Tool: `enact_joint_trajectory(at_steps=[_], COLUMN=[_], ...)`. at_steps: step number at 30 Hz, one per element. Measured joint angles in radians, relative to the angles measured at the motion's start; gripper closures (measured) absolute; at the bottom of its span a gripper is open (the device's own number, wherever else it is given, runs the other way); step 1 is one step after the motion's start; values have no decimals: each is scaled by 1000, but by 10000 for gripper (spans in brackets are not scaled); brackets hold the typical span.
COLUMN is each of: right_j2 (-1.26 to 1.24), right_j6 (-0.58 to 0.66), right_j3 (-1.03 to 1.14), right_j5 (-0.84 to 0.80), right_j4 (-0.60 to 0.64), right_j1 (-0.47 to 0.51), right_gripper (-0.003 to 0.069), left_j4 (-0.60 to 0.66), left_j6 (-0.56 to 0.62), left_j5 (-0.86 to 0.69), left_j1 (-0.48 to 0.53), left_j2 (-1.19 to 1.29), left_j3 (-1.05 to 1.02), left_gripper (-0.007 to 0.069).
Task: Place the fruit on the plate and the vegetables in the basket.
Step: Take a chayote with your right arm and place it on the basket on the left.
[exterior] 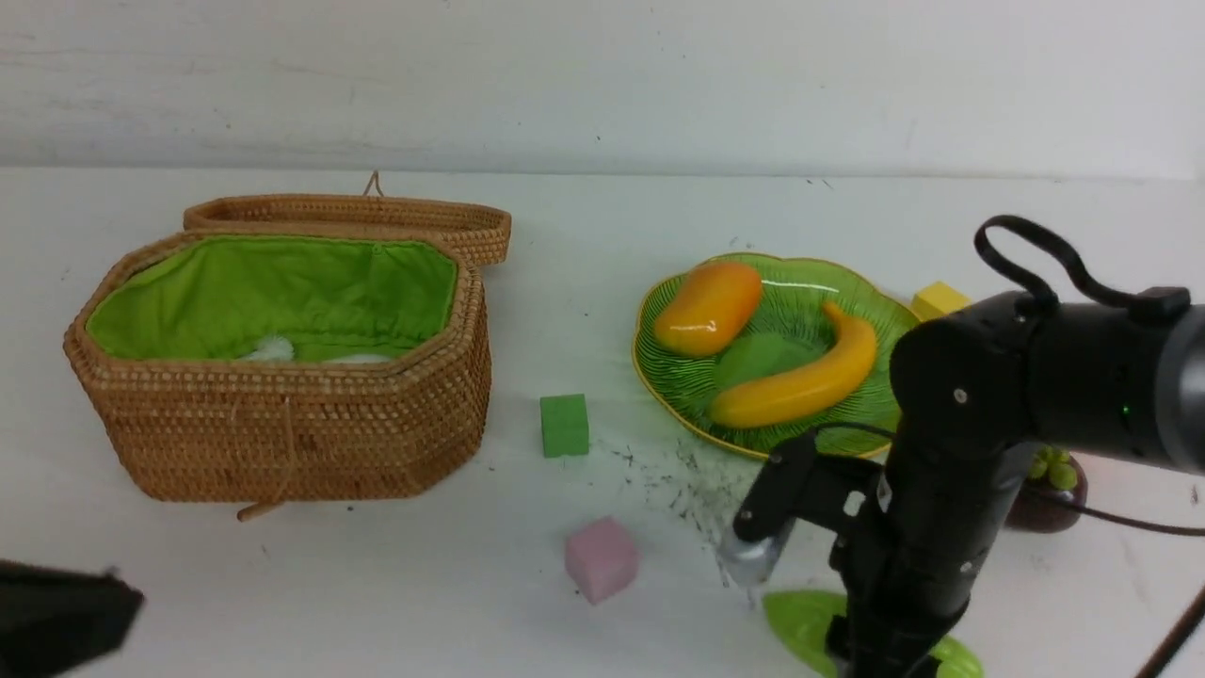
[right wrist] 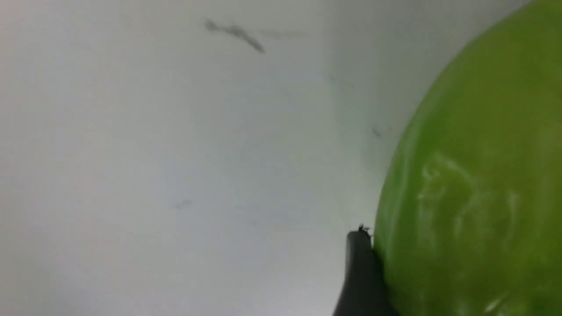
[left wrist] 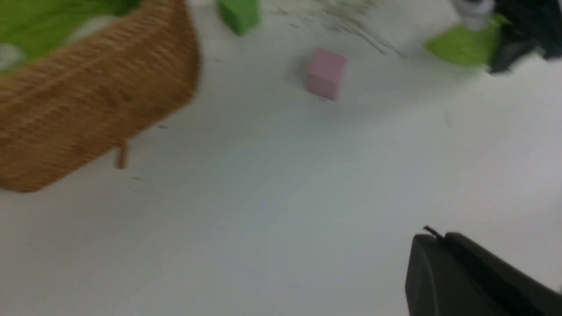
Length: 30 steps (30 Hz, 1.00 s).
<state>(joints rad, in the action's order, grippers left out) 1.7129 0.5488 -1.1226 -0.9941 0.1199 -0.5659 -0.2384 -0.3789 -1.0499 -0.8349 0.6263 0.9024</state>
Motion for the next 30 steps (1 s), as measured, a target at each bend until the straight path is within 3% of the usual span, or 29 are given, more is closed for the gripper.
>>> enact_joint_trajectory(at_steps=[3,6,11,18,21,22,23,25,28,30], right_j2=[-71,-76,66,389,493,497,523,531,509,462], right_j6=[-92,-119,-61,11,17,17,18,19,20,4], right_j3=[-107,-253,-526,-865,-948,-951,-967,-973,-976,-976], right_j5=[76,219,503,666,724,727,741,736,655,504], right_j4=[17,35,99,115,97,97,85,72,59,36], right_j1=[-103,-179,-243,-246,-246,-246,-246,-246,-246,-246], right_gripper=[232,232,232,232,169,160,77,11,-11,19], left_j4=[-180,-275,-281,-272,-272,-272,-268,-262,-256,-253], left_j6=[-150,-251,-290,-298,-298,-298,-298,-298,-298,-298], left_j5=[4,-3,-34,-53,-66,-66,-73,-75,-76,-68], left_j1=[0,0,0,0,0,0,0,0,0,0], left_j2=[-45,-68,-70,-70,-70,-70,-70,-70,-70,-70], left_j3=[-1,-1,-1,-1,-1,-1,-1,-1,-1,-1], left_gripper=[638,638,638,638,638,638,638,638,638,638])
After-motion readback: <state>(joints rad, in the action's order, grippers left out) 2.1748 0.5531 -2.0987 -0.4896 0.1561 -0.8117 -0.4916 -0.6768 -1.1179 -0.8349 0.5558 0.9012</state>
